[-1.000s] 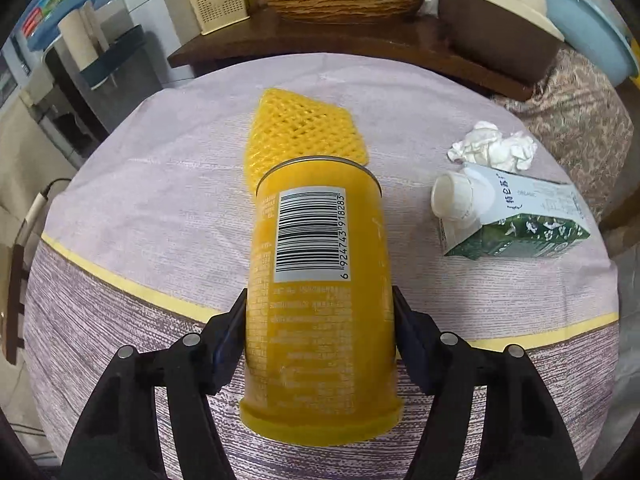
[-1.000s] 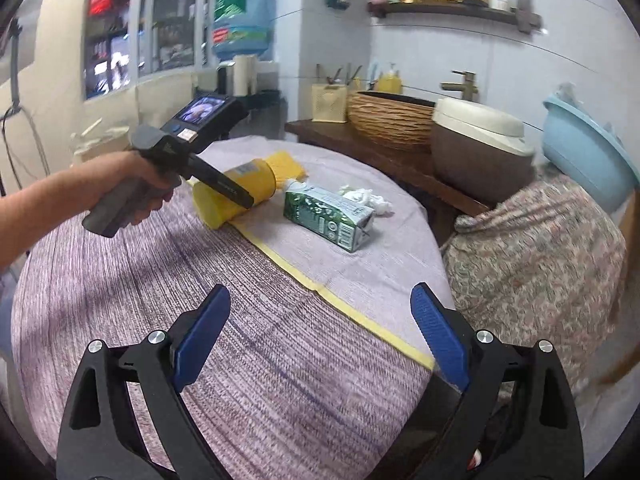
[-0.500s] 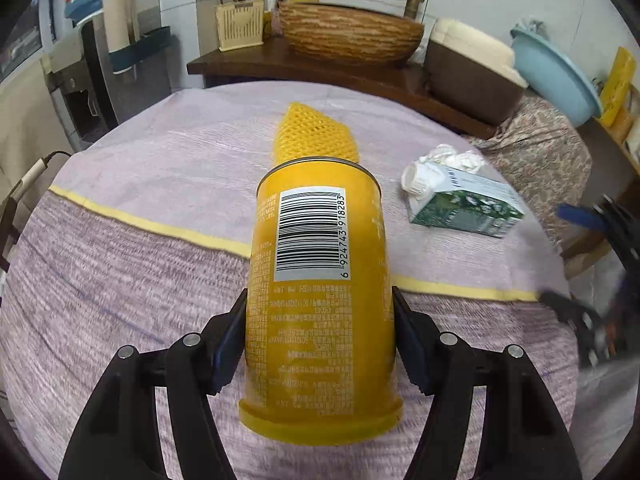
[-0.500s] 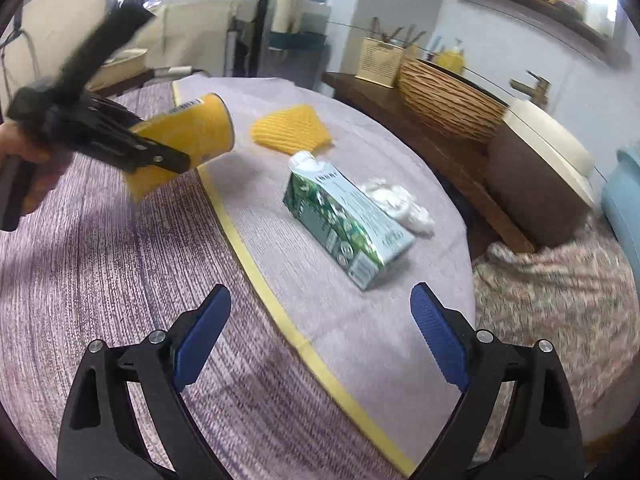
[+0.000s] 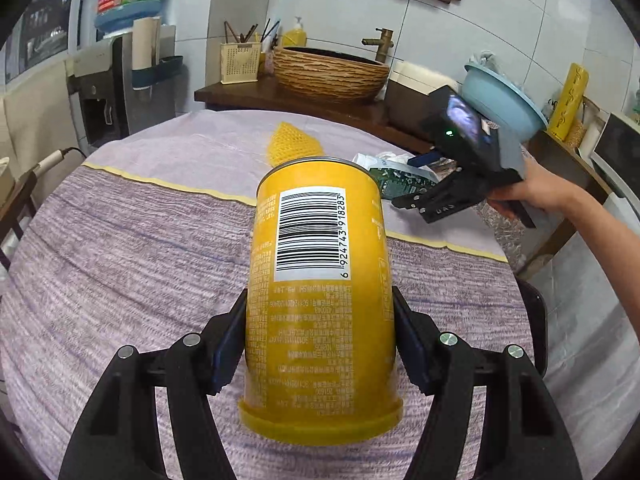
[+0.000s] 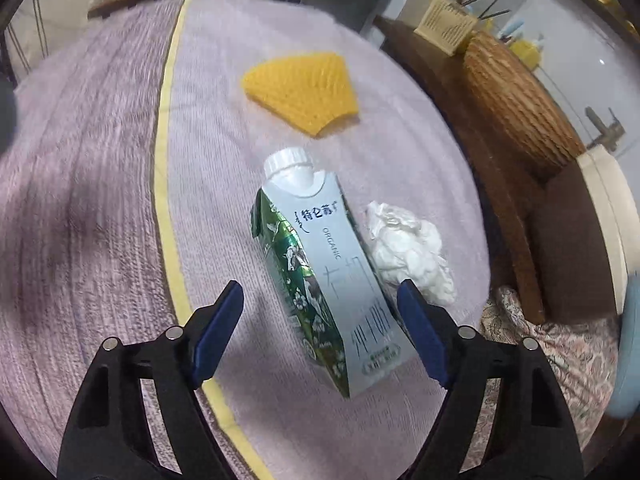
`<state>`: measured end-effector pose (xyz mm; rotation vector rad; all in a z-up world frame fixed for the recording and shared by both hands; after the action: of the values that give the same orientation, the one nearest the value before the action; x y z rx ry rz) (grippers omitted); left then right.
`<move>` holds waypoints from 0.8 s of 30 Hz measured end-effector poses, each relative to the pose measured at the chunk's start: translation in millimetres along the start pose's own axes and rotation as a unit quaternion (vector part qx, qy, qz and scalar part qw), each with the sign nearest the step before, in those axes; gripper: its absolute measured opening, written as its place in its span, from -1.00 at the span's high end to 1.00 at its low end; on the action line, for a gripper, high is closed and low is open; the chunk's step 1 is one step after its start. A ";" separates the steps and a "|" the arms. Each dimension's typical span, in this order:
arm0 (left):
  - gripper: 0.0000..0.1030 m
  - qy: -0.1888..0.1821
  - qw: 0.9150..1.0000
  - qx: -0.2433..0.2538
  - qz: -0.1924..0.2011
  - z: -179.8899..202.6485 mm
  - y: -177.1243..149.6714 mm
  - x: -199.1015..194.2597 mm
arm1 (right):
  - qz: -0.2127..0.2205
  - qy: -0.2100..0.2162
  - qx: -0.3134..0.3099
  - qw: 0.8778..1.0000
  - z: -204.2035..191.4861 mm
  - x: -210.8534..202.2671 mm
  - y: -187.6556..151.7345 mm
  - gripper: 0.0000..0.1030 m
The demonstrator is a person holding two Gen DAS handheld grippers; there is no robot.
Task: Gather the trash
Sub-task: 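Grasp the yellow chip can with the left tool while the right tool grasps the milk carton, then carry the green milk carton to the trash bin and release it with the right tool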
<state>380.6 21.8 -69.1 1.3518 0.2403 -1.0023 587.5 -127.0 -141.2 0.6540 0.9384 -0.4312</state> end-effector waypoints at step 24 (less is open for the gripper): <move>-0.26 0.017 0.998 -0.036 0.038 0.2 -39.2 -39.4 | 0.080 -0.003 0.014 0.997 -51.7 -54.5 -8.7 -0.15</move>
<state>329.6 43.8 -69.9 1.3031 0.2462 -0.8992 522.5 -94.8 -119.7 0.7467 0.8690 -0.3048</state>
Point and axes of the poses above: each gripper's, at about its wrist camera, not at the fingertips, and x roughly the way its jaws point, z to its right, y to its top, the point moved 9 cm from there along x, roughly the way its jaws point, and after that the axes turned 9 degrees about -y, right-handed, at the moved point
